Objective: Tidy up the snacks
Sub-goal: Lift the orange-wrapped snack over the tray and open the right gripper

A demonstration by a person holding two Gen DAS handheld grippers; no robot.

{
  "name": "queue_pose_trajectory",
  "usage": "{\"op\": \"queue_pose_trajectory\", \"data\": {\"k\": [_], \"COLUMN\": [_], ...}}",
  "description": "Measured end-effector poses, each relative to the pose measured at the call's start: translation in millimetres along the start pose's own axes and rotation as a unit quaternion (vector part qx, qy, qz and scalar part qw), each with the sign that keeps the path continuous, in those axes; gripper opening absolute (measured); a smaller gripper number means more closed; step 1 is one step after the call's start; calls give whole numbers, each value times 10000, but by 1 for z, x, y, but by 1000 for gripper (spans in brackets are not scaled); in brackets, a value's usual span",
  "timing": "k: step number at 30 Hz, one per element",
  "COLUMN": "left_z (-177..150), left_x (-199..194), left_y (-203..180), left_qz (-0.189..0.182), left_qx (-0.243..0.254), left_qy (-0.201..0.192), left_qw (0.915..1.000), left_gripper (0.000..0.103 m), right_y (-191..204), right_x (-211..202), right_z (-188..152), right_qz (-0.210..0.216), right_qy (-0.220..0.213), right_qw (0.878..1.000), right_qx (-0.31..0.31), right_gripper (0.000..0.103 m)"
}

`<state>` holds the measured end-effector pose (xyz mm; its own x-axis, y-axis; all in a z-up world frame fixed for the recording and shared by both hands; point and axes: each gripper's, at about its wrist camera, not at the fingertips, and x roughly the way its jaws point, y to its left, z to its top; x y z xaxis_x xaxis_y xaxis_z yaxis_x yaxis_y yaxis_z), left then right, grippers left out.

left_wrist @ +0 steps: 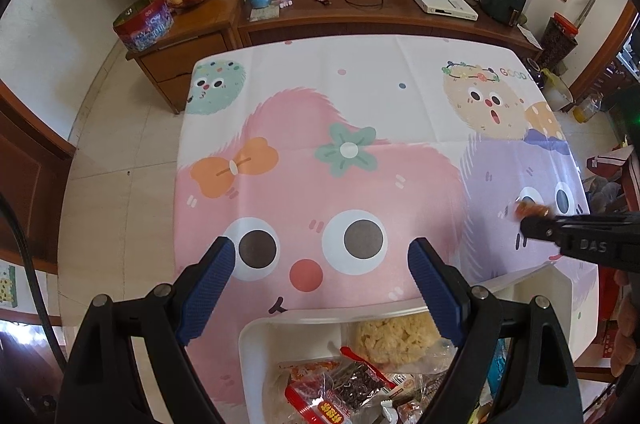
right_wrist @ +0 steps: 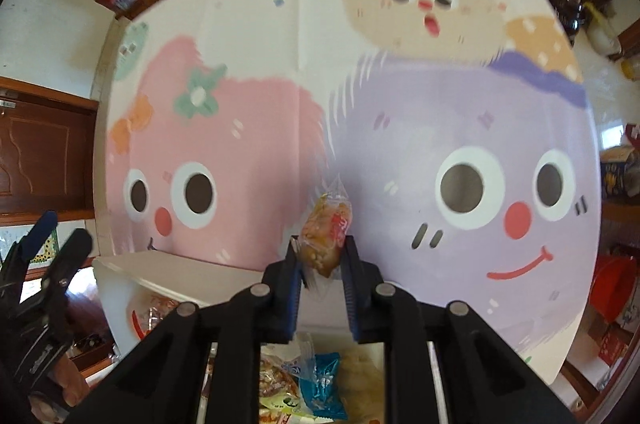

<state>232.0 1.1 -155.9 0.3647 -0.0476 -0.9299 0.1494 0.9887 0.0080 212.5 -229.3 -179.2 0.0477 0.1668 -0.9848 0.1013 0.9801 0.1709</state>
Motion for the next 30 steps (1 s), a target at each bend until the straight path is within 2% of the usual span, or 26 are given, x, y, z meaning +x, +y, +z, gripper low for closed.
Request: {"op": "queue_pose_trajectory", "data": {"k": [9,16,22,30], "left_z": [0,-14,-46,-102], "left_x": [-22,-59,-90,-126], "left_y": [5,0,-12,-24], "left_qz": [137,122,-28,94], "left_qx": [-99,-131,-106,-275], "left_qy": [-96,-267,-298,-479], "left_qw": [9998,9995,9995,9984], "left_gripper": [88,88,88,91], "right_y": [21,35,44,49], "right_x": [-45,-98,-122,-118], "right_z": [-2,-35,-83,-146], "right_qz": [-274,-156,145,271], "right_qy": [-1123,-1894,-2030,-1682], "right_qw": [9929,9799,9745,9770], "right_qx": [-265,-606,-948,-1283], "right_gripper": [18,18,19,22]}}
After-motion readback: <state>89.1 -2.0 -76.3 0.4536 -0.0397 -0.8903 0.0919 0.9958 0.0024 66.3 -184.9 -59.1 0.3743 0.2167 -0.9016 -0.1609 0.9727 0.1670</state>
